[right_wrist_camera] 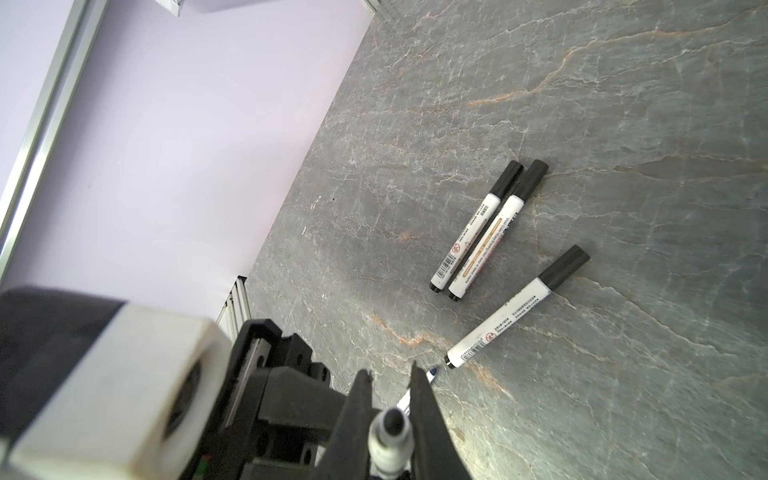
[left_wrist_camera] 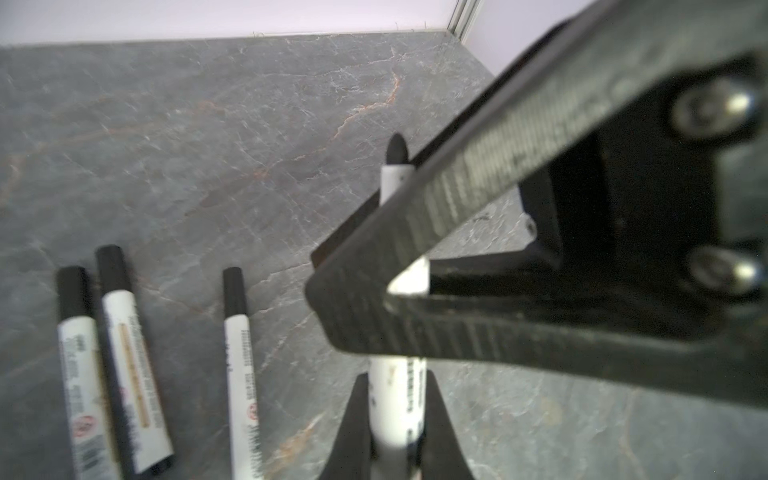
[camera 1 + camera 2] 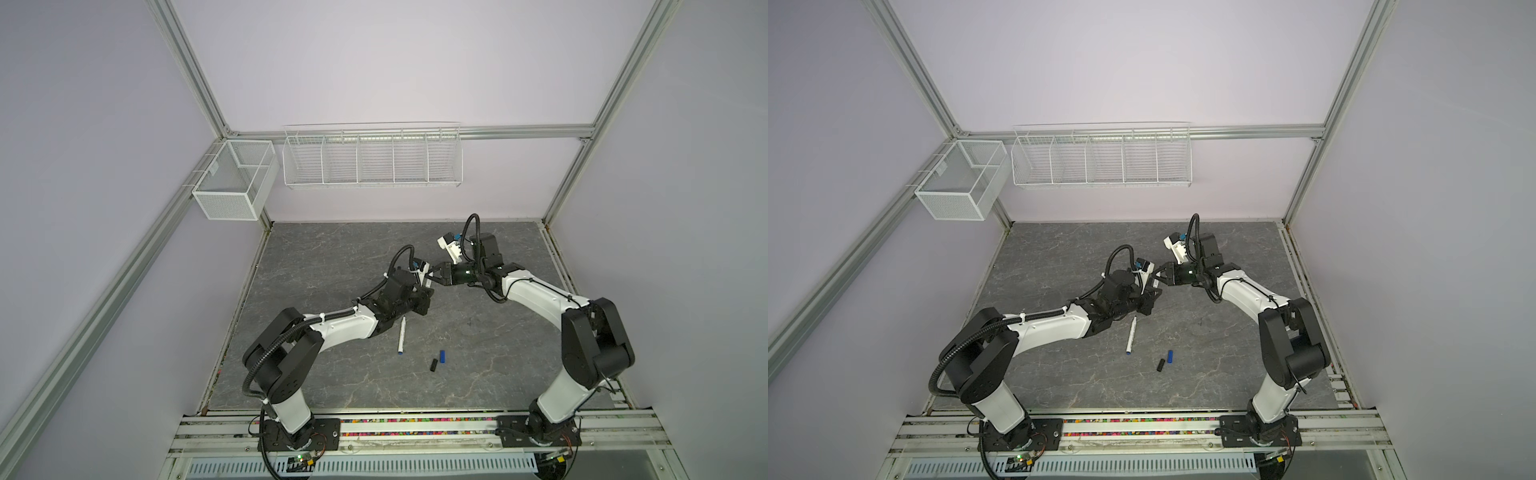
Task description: Insert the pens into the pen caps
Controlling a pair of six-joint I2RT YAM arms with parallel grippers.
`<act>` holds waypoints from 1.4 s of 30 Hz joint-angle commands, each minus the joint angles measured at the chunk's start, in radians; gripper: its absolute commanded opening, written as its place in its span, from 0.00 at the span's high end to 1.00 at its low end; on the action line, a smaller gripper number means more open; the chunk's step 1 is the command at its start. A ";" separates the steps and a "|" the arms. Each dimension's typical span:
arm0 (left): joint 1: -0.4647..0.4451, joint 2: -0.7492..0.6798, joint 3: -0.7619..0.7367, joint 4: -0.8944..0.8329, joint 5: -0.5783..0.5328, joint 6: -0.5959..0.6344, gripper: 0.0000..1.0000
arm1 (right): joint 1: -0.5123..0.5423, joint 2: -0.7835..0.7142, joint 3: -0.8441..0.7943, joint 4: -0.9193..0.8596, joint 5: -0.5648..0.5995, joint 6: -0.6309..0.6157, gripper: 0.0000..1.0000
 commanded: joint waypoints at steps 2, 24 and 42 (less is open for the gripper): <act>0.006 -0.019 -0.018 0.036 -0.004 -0.007 1.00 | -0.002 -0.024 -0.011 -0.005 -0.005 -0.002 0.87; 0.105 -0.160 -0.232 0.120 -0.290 -0.157 1.00 | 0.514 -0.106 -0.165 -0.707 0.806 -0.490 0.34; 0.108 -0.259 -0.263 0.013 -0.453 -0.200 1.00 | 0.541 0.147 0.140 -1.062 0.677 -0.612 0.29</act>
